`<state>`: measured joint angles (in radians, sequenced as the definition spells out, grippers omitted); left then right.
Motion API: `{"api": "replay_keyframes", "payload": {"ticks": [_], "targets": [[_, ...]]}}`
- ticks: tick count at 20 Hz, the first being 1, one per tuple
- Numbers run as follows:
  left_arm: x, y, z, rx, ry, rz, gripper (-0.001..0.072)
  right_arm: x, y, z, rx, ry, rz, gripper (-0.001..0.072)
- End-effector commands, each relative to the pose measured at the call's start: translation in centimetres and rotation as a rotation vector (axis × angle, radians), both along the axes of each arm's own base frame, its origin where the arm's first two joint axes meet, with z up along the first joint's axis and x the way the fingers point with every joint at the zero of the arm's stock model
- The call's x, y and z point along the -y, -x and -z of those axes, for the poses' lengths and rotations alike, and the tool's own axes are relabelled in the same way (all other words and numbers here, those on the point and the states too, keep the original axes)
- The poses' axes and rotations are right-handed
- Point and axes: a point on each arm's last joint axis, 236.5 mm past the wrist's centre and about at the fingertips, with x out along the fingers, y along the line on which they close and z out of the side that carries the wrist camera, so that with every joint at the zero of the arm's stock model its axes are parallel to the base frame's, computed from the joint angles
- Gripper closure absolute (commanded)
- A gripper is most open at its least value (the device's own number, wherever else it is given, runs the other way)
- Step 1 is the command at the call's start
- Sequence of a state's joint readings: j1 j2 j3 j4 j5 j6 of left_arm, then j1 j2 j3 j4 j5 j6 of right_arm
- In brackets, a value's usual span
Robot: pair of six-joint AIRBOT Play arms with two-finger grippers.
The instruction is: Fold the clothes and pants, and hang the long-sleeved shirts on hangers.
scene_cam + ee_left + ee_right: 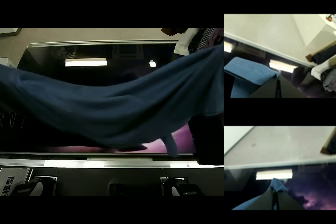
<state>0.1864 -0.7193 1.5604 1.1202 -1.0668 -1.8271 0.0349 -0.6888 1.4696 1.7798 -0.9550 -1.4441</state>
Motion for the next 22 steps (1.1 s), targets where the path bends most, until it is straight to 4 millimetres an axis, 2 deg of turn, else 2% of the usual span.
{"api": "replay_keyframes", "payload": {"ticks": [1, 4, 6, 7, 8, 9, 11, 13, 15, 17, 18, 19, 22], "targets": [[-1.3, -5.2, 7.8, -0.208, 0.041, -0.013, 0.0695, -0.7, -7.4, 9.9, -0.346, -0.122, 0.026, 0.0687], [-1.5, -10.6, 20.6, -0.522, 0.085, 0.009, 0.0693, -2.9, -14.6, 23.2, -0.692, -0.199, -0.002, 0.0687], [-0.7, -12.6, 29.2, -0.721, 0.093, 0.045, 0.0693, -4.2, -17.4, 32.0, -0.879, -0.257, -0.006, 0.0687], [-0.2, -13.2, 32.8, -0.799, 0.080, 0.071, 0.0693, -4.8, -18.1, 35.7, -0.956, -0.286, -0.006, 0.0687], [0.4, -13.8, 36.2, -0.869, 0.065, 0.101, 0.0693, -5.3, -18.6, 39.2, -1.024, -0.316, -0.002, 0.0687], [1.0, -14.3, 38.8, -0.918, 0.064, 0.115, 0.0693, -5.7, -18.7, 41.9, -1.077, -0.341, 0.002, 0.0687], [1.8, -14.9, 42.6, -0.985, 0.070, 0.125, 0.0693, -6.4, -18.8, 45.4, -1.147, -0.389, 0.013, 0.0686], [2.1, -15.2, 44.4, -1.008, 0.075, 0.125, 0.0693, -6.3, -19.0, 46.5, -1.157, -0.395, 0.021, 0.0655], [2.2, -15.5, 44.5, -1.001, 0.073, 0.122, 0.0693, -6.1, -19.0, 46.0, -1.148, -0.380, 0.019, 0.0457], [2.2, -15.4, 44.3, -0.998, 0.069, 0.125, 0.0693, -5.7, -18.3, 44.3, -1.146, -0.312, -0.039, 0.0412], [2.2, -15.4, 44.3, -0.997, 0.066, 0.129, 0.0693, -4.8, -17.6, 43.0, -1.149, -0.292, -0.067, 0.0302], [2.2, -15.4, 44.2, -0.993, 0.056, 0.137, 0.0693, -3.5, -16.7, 41.9, -1.156, -0.269, -0.087, 0.0229], [2.3, -15.2, 44.1, -1.001, 0.051, 0.147, 0.0693, 2.7, -13.0, 39.3, -1.209, -0.269, -0.087, 0.0229]]}}
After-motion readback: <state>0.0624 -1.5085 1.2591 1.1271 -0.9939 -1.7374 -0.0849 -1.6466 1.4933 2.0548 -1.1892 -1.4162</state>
